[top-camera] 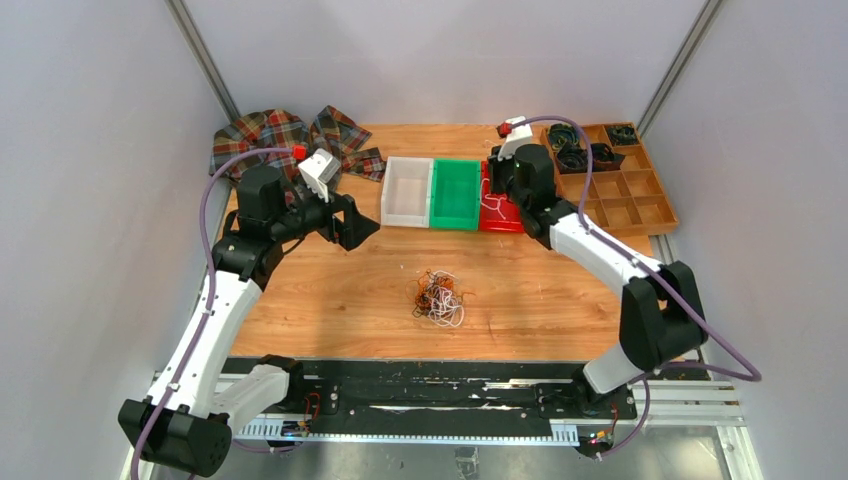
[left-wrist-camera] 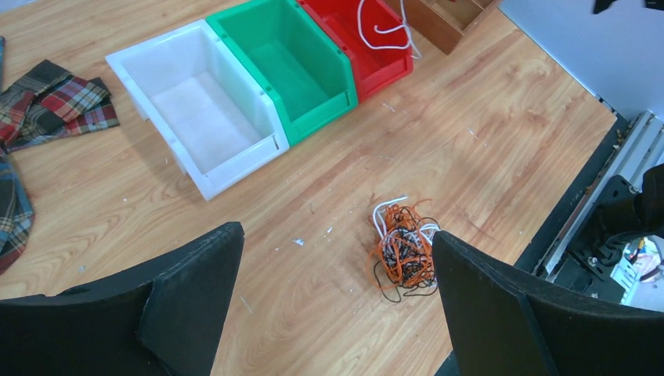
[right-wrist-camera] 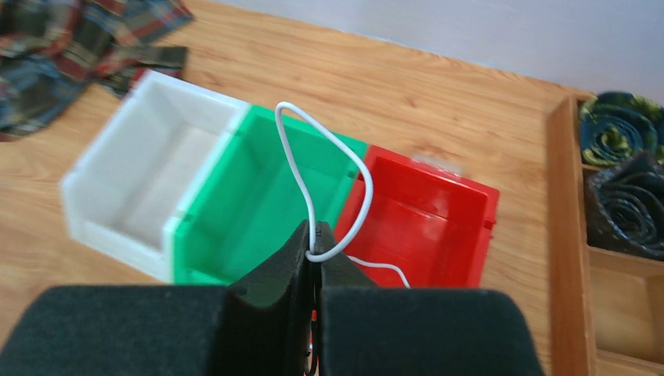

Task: Untangle the cables
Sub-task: Place the cable in the bin.

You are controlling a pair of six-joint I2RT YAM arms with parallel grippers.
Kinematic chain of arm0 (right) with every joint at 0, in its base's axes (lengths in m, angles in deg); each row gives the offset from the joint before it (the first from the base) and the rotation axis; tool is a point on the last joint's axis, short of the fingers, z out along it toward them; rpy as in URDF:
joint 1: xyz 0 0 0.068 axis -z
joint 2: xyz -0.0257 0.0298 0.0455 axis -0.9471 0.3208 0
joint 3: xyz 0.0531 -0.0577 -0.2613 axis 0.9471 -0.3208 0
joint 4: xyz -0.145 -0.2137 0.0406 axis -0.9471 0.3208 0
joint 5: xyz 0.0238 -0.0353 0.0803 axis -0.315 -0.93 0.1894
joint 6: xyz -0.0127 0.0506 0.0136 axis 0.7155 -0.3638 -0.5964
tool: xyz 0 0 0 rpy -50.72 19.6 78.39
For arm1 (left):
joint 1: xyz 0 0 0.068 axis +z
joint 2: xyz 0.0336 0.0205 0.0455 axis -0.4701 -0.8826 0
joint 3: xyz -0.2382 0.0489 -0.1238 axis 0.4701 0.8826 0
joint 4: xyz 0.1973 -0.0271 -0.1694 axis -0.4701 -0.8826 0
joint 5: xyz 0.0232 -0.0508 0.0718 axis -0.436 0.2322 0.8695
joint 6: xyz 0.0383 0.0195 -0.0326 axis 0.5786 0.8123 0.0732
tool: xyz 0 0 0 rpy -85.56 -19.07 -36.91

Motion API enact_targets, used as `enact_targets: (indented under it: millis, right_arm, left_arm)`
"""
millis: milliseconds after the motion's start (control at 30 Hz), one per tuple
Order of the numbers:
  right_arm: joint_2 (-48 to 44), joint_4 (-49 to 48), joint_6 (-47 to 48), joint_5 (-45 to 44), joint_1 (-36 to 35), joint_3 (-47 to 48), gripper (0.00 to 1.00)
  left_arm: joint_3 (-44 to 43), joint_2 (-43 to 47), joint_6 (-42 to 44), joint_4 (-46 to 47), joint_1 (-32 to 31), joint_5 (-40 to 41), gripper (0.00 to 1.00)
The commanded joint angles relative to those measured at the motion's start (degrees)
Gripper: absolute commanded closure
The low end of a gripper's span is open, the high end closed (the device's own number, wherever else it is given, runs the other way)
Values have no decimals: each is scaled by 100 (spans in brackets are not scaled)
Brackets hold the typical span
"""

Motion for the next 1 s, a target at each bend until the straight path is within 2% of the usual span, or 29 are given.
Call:
enact_targets:
  millis: [0,167,433,533,600,667,700,967]
  right_arm:
    - [477,-182,412,-644,222,382,99]
    - [1004,-157,636,-980,326,528,99]
    - [1619,143,663,-885,526,843,99]
    - [1745,477,533,-900,564,1033,84]
    - [1665,554,446,-825,580,1047,66]
    - [1582,638,342,-824,585,1101,54]
    - [1562,768,330,-818,589,1169,50]
    - [1153,1184,219,-734,589,1217,45]
  left_arm:
    - [-6,39,87,115,37,-101,5]
    - [-30,22,159,57,30,-133,5]
    - [-32,-13,199,20,26,-217,5]
    - [-41,-6,218,-9,30,-229,5]
    - [-49,-4,233,-28,30,-233,5]
    - [-41,-8,242,-33,30,-230,5]
    - [-40,-8,242,-38,30,-224,5]
    - [-5,13,432,-181,30,-219,5]
